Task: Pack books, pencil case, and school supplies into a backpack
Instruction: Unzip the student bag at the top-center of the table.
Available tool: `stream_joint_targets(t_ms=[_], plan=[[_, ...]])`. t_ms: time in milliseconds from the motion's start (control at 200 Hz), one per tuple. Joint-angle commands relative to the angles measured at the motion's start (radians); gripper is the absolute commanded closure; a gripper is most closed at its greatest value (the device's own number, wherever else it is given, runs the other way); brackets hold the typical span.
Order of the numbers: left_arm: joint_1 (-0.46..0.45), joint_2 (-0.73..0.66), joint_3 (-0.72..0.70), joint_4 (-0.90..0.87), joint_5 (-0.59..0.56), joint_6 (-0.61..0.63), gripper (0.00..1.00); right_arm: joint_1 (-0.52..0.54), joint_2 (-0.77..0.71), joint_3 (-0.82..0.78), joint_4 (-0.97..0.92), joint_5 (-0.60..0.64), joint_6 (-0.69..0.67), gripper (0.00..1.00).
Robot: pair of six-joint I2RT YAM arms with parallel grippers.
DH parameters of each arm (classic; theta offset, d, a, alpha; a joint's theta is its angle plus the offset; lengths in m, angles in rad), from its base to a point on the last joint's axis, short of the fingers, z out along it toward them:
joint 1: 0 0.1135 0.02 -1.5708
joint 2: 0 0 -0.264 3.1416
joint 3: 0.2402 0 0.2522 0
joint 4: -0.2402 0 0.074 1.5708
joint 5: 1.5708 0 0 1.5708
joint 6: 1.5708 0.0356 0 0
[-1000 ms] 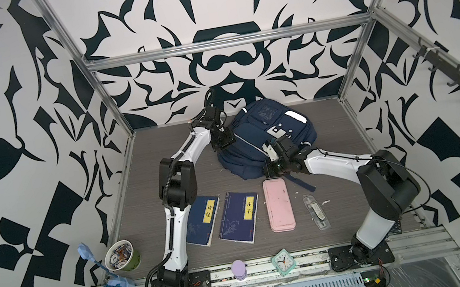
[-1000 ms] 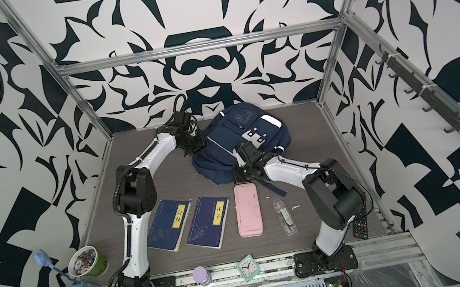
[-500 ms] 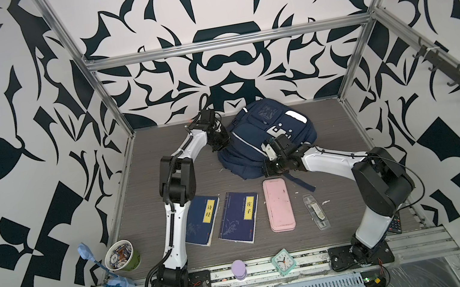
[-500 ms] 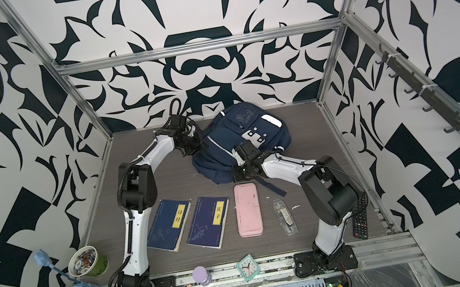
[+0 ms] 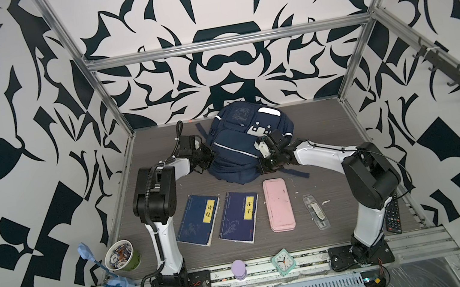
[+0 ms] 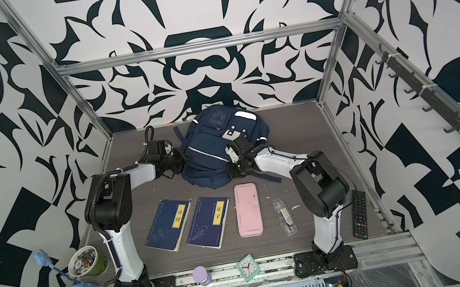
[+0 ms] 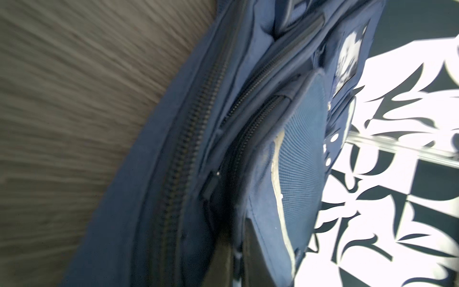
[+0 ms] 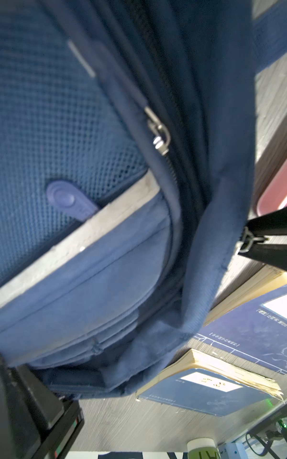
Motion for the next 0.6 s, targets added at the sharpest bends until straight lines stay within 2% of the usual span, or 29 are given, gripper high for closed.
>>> stream_joint_targets(t_ms=[0, 135, 345, 595], plan=[[-0.045, 0.02, 0.034, 0.169, -0.001, -0.118, 1.0, 0.045, -0.011, 0.069, -0.027, -0.023, -0.023, 1.0], [-0.062, 0.014, 0.049, 0.197, -0.035, -0.15, 1.0, 0.104, -0.001, 0.107, -0.054, -0.01, -0.029, 1.0], [-0.065, 0.004, 0.07, 0.205, -0.05, -0.167, 1.0, 0.13, 0.056, 0.161, -0.052, -0.033, -0.003, 1.0], [-0.075, 0.002, 0.074, 0.211, -0.049, -0.175, 1.0, 0.155, 0.206, 0.348, -0.044, -0.082, 0.046, 1.0]])
